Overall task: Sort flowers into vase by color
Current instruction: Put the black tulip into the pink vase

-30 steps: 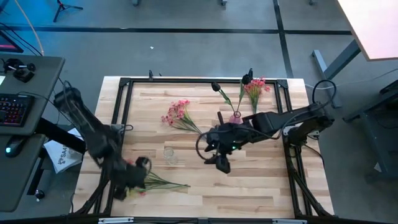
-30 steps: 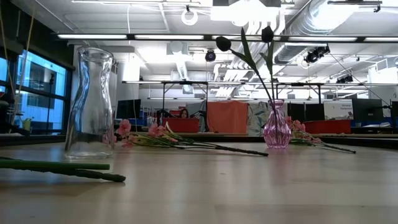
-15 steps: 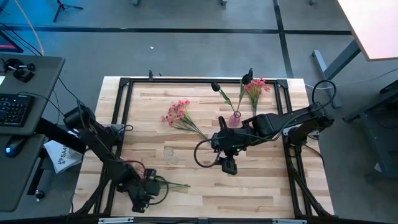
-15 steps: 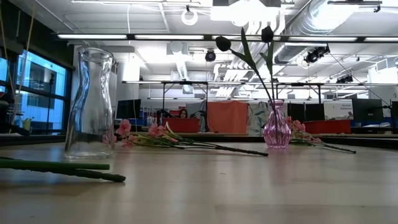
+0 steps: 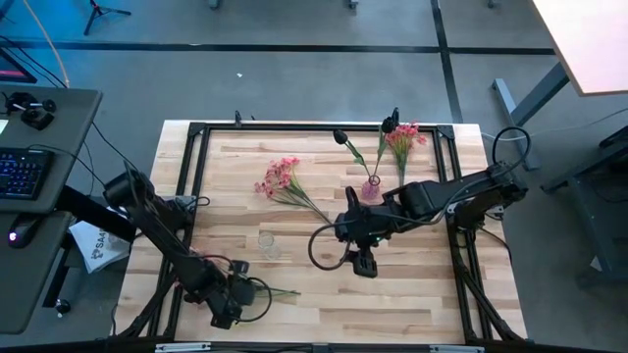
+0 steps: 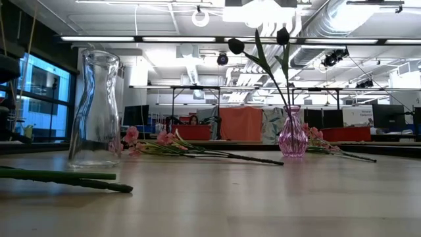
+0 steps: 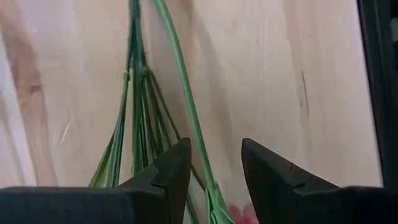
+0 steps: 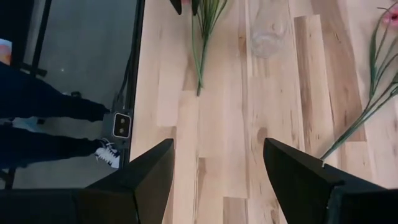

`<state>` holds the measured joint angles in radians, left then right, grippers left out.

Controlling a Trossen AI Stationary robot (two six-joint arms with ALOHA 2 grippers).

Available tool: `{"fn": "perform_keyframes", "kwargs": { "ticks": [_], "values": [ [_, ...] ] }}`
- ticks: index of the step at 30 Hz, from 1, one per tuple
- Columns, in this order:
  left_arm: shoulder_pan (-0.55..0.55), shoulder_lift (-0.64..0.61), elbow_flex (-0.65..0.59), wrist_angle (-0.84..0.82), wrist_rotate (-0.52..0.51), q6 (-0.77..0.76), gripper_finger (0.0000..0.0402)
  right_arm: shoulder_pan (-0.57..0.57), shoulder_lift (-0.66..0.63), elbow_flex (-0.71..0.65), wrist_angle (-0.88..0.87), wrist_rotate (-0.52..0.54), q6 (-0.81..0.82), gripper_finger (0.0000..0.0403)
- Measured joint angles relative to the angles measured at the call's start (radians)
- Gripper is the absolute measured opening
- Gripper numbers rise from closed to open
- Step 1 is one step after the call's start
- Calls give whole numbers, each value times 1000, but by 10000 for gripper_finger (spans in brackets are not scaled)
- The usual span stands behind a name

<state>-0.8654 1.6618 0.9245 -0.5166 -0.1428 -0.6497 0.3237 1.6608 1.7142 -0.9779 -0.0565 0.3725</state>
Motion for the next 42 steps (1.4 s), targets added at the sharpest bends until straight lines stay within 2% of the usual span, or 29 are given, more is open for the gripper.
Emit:
{"fn": "perform_keyframes", "kwargs": {
  "ticks": [6, 13, 17, 21, 23, 35, 42],
  "values": [
    [1, 61, 0, 0, 1, 15, 126, 0, 0, 0, -2, 27, 2, 242],
    [-1, 73, 12, 4, 3, -53, 119, 0, 0, 0, -2, 30, 11, 242],
    [-7, 49, 34, 10, -33, -55, 86, 0, 0, 0, -2, 32, 11, 242],
    [-7, 49, 32, -4, -37, -44, 23, 0, 0, -1, -2, 66, 11, 242],
    [-5, 44, 32, 3, -24, -41, 7, 0, 0, -1, -2, 73, 11, 242],
    [9, -141, 32, -32, -44, -40, 4, -3, 1, -1, -4, 73, 11, 242],
    [50, -70, 33, -24, 40, -55, 30, -3, 1, -1, -4, 73, 11, 242]
  ]
}}
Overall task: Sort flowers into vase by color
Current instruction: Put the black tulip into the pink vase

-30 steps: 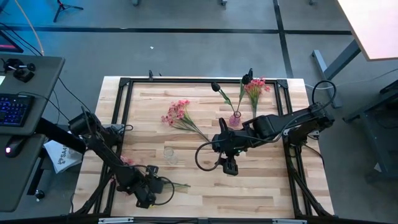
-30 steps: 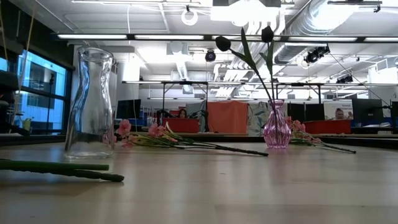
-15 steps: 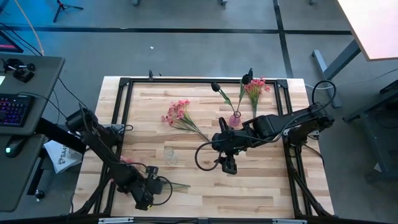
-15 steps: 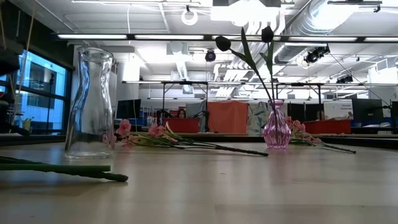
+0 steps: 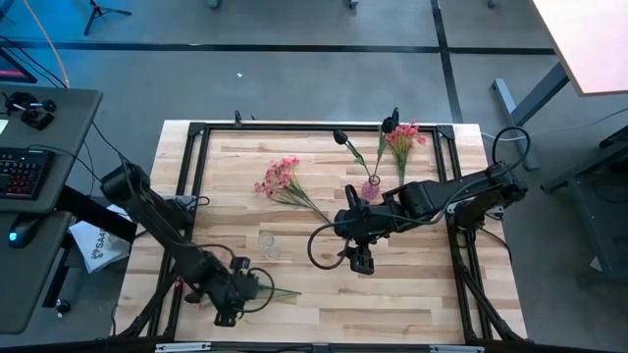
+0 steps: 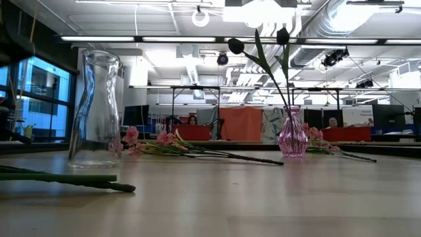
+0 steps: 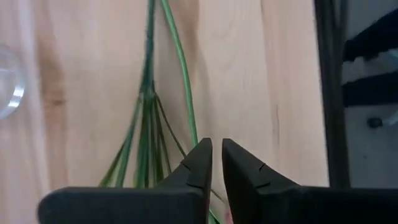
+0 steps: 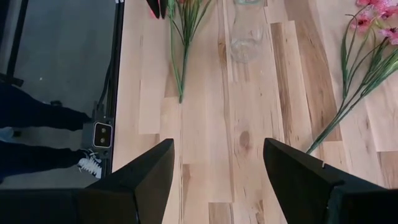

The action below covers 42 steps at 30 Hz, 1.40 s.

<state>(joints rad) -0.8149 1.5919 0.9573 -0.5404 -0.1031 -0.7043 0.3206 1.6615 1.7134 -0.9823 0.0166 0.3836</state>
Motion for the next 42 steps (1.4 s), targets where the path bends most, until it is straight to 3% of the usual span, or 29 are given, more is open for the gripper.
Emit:
{"fn": "perform_keyframes", "kwargs": {
  "ticks": [14, 20, 24, 28, 42],
  "values": [
    [23, 144, 0, 79, 7, 129, 121, 0, 0, 0, -1, 43, 8, 242],
    [29, 186, 3, 83, 15, 148, 117, 0, 0, 0, -1, 46, 8, 242],
    [29, 195, 3, 83, 6, 174, 79, 0, 0, 0, -2, 75, 8, 242],
    [38, 156, -1, 48, 13, 143, 11, 0, 0, 0, -1, 82, 8, 242],
    [43, -287, -1, 42, 0, 33, 1, 1, -6, 0, 86, 80, -25, 242]
  ]
}}
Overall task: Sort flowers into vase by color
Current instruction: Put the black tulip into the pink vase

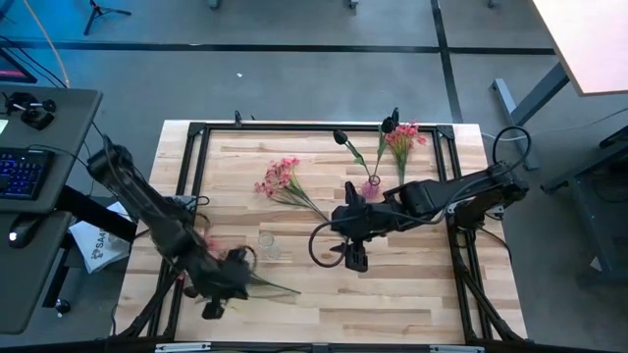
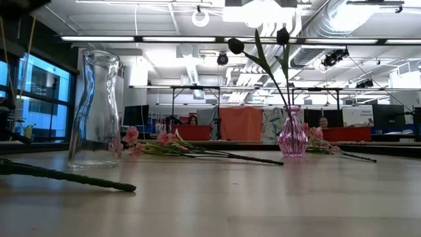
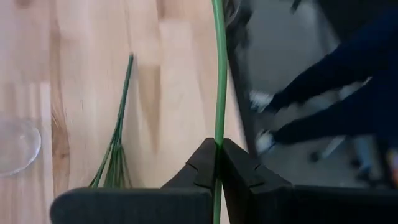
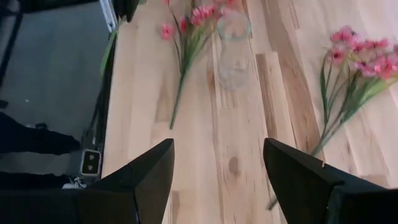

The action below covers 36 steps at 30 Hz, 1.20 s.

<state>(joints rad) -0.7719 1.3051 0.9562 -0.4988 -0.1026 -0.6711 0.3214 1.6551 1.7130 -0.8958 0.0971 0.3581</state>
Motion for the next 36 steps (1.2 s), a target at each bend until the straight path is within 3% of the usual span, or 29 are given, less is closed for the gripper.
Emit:
{"fn": "perform_keyframes", "kwargs": {
  "ticks": [6, 12, 16, 20, 26, 36],
  "values": [
    [76, -163, 0, 56, -40, -262, 1, 0, -77, 0, 141, 1, -61, 242],
    [241, -251, 0, 346, -73, -474, 0, 6, -145, 0, 446, 4, -139, 242],
    [368, -279, 0, 560, -50, -629, 0, 25, -136, 0, 590, 27, -320, 242],
    [465, -290, 2, 678, -5, -686, 0, 53, -100, 0, 631, 206, -626, 242],
    [543, -290, 2, 641, 6, -741, 0, 73, -42, 0, 685, 529, -969, 242],
    [622, -283, 2, 629, -46, -746, 0, 108, 64, 0, 800, 709, -1386, 229]
  ]
}}
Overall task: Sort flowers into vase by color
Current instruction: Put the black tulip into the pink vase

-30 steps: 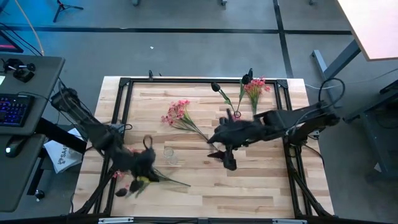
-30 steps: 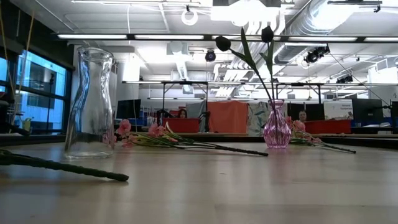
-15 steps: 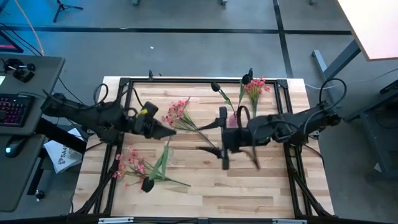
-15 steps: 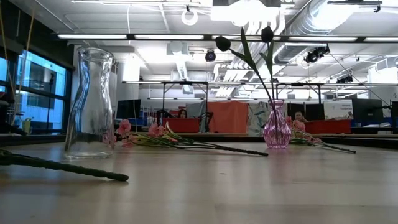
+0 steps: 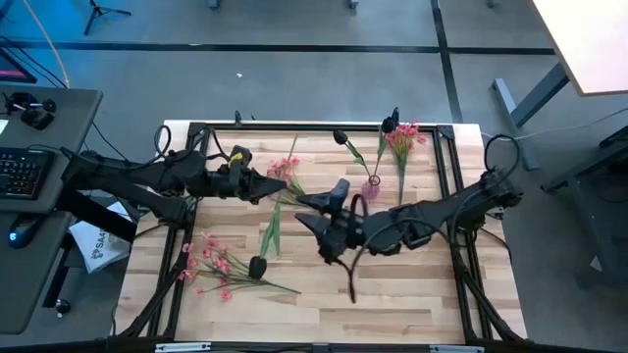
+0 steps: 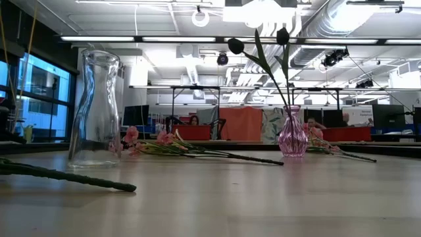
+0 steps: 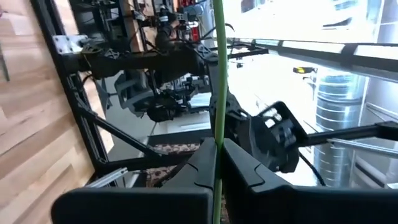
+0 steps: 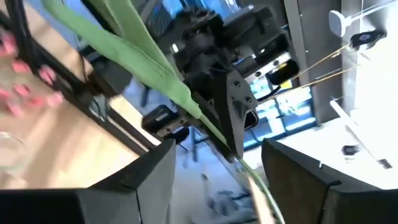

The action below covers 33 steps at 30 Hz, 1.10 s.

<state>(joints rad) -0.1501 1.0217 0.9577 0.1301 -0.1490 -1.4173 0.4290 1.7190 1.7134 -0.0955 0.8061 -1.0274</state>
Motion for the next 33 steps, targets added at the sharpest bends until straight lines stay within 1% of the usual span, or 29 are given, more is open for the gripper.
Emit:
{"fn": "perform_keyframes", "kwargs": {
  "ticks": [3, 7, 12, 20, 22, 26, 29, 33],
  "values": [
    [1, 11, 0, 7, 0, -22, 0, -3, 24, 0, 38, 18, -84, 208],
    [0, 33, 0, 2, 0, -46, 0, -11, 52, 0, 65, 7, -157, 182],
    [0, 57, 0, 7, 8, -62, 0, -17, 69, 0, 61, 1, -160, 166],
    [-7, 96, 0, 40, 14, -75, 0, -25, 69, 0, 54, -14, -156, 165],
    [-7, 102, 0, 42, 16, -75, 0, -26, 69, 0, 36, -31, -140, 165],
    [-8, 110, 0, 55, 16, -74, 0, -31, 69, 0, 33, -32, -107, 161],
    [-7, 109, 0, 58, 16, -75, 0, -36, 69, 0, 32, -33, -105, 145],
    [-7, 109, 0, 59, 16, -74, 1, -36, 69, 0, 32, -32, -99, 104]
  ]
}}
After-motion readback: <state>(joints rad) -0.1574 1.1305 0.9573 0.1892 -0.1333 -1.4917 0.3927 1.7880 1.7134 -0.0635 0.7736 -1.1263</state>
